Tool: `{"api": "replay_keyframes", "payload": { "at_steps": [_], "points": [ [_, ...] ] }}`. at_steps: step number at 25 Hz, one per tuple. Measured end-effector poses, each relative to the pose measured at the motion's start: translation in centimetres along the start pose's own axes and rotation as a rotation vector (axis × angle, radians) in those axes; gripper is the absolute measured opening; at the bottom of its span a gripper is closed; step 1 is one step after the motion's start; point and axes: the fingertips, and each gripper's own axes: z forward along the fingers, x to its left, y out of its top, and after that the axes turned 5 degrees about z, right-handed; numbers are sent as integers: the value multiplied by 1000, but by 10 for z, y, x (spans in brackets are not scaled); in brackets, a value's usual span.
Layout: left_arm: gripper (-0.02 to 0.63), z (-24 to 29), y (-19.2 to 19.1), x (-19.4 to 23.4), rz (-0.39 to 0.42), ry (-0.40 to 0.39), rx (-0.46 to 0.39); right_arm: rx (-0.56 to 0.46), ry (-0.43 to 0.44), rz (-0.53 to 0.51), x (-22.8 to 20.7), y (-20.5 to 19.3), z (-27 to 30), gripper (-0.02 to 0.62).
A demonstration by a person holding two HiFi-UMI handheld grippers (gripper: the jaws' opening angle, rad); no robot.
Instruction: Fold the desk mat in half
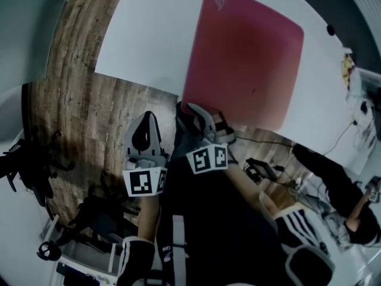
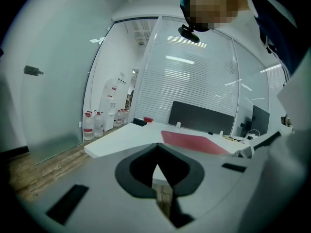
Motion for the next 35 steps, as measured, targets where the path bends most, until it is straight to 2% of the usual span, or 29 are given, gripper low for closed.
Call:
{"api": "replay_keyframes", "payload": {
  "at_steps": [3,9,15,21,27,35],
  "points": [
    [3,-5,-8,0,-2,0,23,29,-14,-89,7,-8,5,168],
    [3,-6,-14,5,2,-2,29,82,-91,-329,9,-18,17,170],
    [3,-2,-15,-1,-5,-10,31,110,-110,-416,13,-31,15,175],
    [3,1,-13,-5,-1,-26,30,93,-117,-363,8,-26,12,172],
    [3,2,-10,-6,7,-36,27,86,-115,-187,8,-18,-1,75],
    [3,7,-2,-13,18,-71,6,67,-114,-55,-7,-4,-12,18]
  ]
}}
